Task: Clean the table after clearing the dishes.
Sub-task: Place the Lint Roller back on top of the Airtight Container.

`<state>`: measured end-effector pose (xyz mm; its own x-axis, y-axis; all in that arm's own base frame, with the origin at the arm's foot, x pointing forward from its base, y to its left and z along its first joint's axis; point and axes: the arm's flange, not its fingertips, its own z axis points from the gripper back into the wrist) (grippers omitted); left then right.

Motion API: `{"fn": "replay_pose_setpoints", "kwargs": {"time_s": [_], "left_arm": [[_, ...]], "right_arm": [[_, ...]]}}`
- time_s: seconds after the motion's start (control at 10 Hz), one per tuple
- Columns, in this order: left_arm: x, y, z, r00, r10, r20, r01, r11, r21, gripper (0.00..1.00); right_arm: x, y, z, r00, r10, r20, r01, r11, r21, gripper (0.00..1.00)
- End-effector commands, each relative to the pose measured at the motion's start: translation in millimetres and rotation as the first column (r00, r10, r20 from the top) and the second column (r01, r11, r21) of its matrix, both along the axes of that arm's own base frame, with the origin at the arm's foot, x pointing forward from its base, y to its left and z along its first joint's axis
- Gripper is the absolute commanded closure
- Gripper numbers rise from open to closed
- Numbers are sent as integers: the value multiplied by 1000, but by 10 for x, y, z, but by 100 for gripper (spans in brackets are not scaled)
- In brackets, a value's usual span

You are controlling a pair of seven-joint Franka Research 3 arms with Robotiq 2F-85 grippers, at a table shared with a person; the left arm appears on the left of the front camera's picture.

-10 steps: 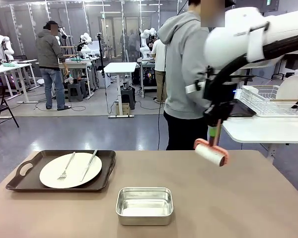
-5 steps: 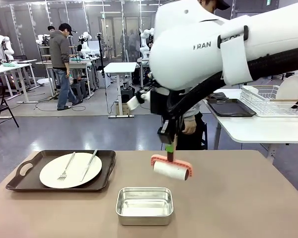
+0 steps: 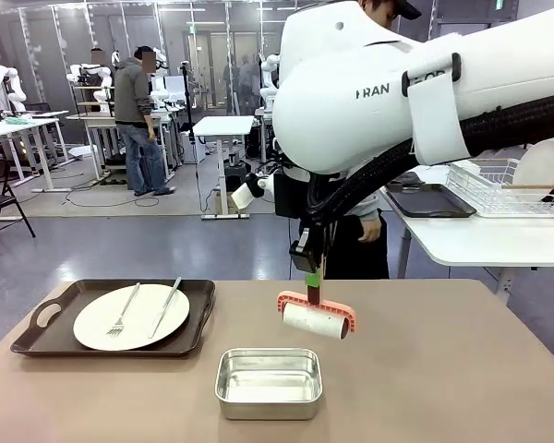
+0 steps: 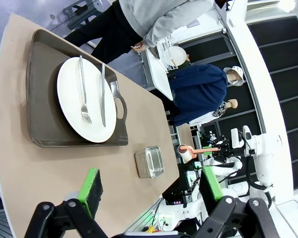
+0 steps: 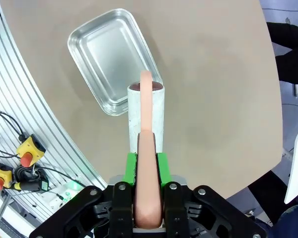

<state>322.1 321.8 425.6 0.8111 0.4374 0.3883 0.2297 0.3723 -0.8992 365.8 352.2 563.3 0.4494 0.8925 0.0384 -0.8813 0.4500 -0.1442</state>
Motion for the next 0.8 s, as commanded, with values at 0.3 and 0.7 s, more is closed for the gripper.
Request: {"fn": "replay_pose_setpoints", "kwargs": {"time_s": [0.3,0.7], "left_arm": [[-22,9,11,1000,-1,9,1,1000,0,0],[-22,9,11,1000,-1,9,1,1000,0,0]], "right_arm": [[37,58,-40,995,93,-20,-92,994,68,80],[295,520,-396,973,218,-68,-215,975,53,80]]}}
